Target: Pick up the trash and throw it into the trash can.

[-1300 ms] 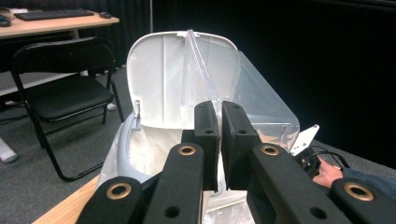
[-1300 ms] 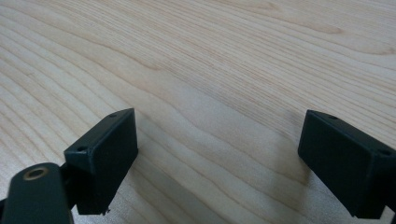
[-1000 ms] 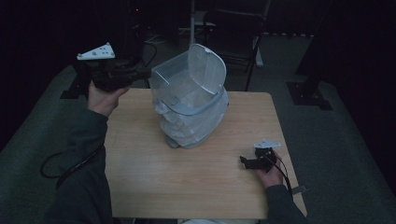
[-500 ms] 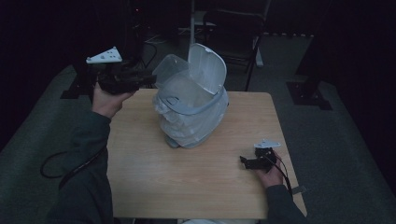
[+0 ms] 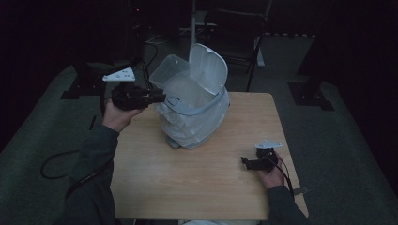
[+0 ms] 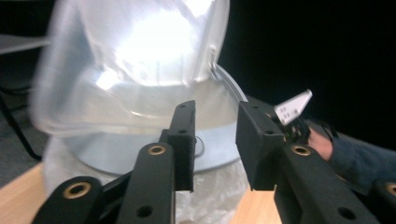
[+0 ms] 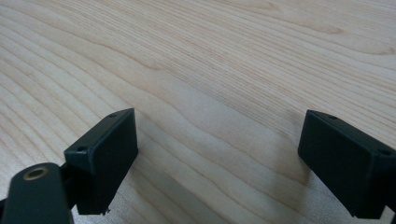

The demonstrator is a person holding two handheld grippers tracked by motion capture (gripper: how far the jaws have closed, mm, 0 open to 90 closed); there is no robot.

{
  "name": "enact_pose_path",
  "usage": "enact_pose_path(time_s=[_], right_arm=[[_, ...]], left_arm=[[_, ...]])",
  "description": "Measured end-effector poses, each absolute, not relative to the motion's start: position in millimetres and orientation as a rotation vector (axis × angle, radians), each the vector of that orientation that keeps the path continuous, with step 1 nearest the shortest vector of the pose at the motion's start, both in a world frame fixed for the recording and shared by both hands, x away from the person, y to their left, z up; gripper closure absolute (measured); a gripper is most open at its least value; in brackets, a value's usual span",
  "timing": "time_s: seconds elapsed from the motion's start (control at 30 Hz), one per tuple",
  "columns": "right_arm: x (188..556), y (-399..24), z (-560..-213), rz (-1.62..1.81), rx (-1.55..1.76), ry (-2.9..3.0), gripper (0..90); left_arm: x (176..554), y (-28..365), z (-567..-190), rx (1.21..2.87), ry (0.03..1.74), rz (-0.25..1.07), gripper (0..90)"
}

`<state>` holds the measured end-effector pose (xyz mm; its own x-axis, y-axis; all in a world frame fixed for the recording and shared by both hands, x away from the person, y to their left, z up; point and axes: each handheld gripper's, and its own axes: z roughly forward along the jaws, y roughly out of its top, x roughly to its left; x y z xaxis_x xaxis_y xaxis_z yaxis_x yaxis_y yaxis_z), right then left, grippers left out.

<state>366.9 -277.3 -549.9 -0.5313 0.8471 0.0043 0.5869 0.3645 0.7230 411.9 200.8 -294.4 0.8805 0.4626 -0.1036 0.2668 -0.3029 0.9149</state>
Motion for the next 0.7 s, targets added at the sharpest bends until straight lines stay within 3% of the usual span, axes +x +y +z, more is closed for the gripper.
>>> enact_pose_path(time_s=[0.1, 0.3, 0.7], right_arm=[[366.9, -277.2, -550.0, 0.971, 1.255, 2.261, 11.2], [367.0, -277.3, -550.0, 0.971, 1.254, 2.261, 11.2], [367.0, -277.3, -550.0, 0.971, 1.254, 2.261, 11.2]], left_arm=[[416.6, 193.9, -296.7, 1.953, 0.583, 0.268, 71.7], [424.4, 205.7, -287.7, 1.873, 0.695, 0.368, 68.8], [436.8, 215.3, -284.2, 1.824, 0.768, 0.403, 63.1]])
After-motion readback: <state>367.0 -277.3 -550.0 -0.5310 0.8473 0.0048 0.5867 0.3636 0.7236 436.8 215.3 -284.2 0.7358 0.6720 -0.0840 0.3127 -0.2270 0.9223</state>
